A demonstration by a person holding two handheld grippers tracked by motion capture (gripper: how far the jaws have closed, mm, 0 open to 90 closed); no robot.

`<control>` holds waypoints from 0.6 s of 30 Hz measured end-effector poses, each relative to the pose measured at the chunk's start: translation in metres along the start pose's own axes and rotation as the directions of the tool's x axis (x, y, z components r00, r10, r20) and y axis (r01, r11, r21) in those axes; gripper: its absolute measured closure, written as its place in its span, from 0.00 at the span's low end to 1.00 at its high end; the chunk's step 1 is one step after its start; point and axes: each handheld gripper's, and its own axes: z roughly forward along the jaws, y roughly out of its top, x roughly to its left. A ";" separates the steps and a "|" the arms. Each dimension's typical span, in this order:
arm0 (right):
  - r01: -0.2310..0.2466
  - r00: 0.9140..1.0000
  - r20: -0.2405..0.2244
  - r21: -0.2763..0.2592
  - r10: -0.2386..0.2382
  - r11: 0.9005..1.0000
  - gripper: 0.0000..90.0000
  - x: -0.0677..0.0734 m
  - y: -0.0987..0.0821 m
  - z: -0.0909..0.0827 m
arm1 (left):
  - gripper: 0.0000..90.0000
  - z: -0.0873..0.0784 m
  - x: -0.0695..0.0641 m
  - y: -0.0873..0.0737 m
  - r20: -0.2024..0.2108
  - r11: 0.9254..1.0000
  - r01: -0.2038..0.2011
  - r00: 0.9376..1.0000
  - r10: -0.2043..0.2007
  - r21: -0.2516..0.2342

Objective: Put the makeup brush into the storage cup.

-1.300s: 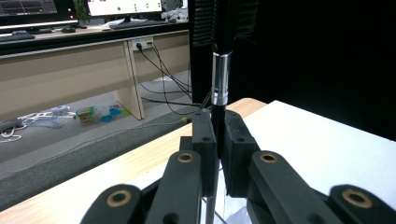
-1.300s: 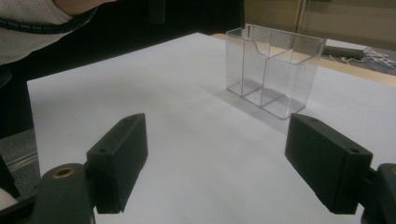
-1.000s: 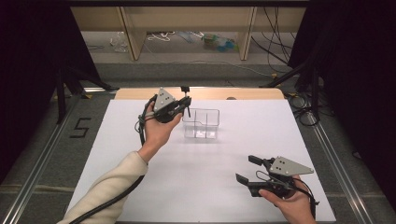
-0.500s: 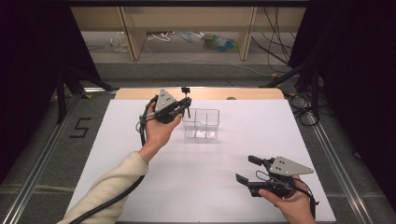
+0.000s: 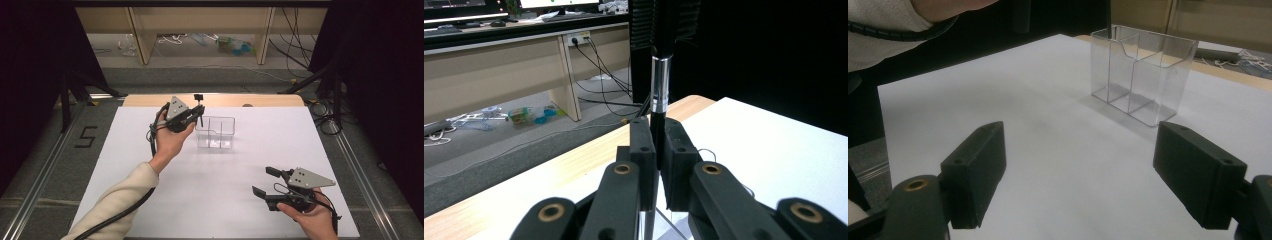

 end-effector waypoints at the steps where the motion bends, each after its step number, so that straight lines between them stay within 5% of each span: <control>1: 0.000 1.000 0.000 0.000 0.000 1.000 0.25 0.000 0.000 0.000 | 0.94 0.001 0.000 0.000 -0.001 1.000 0.001 1.000 -0.001 0.001; 5: 0.029 0.999 0.026 0.016 -0.029 0.999 0.25 -0.001 0.001 -0.002 | 0.94 0.002 -0.001 -0.001 0.000 1.000 0.000 1.000 0.000 0.003; 18: 0.000 1.000 -0.001 0.000 0.000 1.000 0.25 0.000 0.000 0.000 | 0.94 0.004 0.000 -0.005 -0.002 1.000 0.001 1.000 -0.001 0.014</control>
